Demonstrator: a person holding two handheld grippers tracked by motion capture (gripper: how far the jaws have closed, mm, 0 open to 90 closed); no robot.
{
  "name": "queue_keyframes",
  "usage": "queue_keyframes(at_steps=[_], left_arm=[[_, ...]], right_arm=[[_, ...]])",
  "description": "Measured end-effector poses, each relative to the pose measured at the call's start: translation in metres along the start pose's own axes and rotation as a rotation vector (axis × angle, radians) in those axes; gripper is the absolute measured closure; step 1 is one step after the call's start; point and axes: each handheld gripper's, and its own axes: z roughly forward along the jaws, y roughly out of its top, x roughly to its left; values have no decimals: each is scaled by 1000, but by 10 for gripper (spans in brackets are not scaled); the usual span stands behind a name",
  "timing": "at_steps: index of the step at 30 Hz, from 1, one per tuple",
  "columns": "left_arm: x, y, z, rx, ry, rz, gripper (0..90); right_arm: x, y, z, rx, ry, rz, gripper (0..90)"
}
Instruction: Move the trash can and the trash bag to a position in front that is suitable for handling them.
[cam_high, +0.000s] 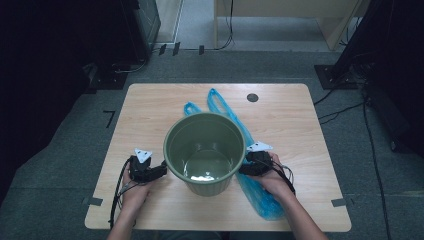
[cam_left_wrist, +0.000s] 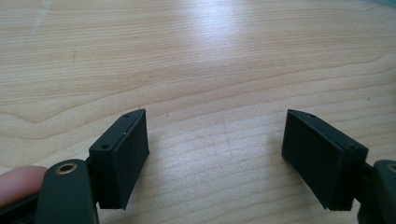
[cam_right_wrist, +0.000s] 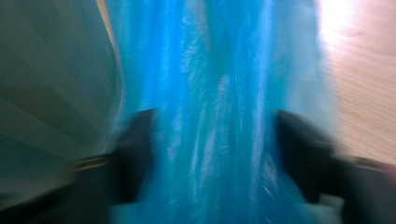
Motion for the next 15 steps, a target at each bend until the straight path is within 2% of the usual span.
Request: queue_keyframes(at_steps=[2,3,5,8,10,11,15], left_arm=[[0,0,0,0,0,0,222],[0,0,0,0,0,0,222],[0,0,0,0,0,0,222],[0,0,0,0,0,0,222],[0,0,0,0,0,0,222],[0,0,0,0,0,0,222],[0,0,0,0,0,0,222]], right_arm=[[1,0,-2,-14,-14,15,702],[1,0,-2,-18,-25,26,795],[2,0,-2,-21,-43,33,880],[2,0,-2,-43,-76,59,900],[2,4,-11,-127,-88,91,900],[2,4,-11,-127,-88,91,900],[0,14,-31,-267,-122,152,900]])
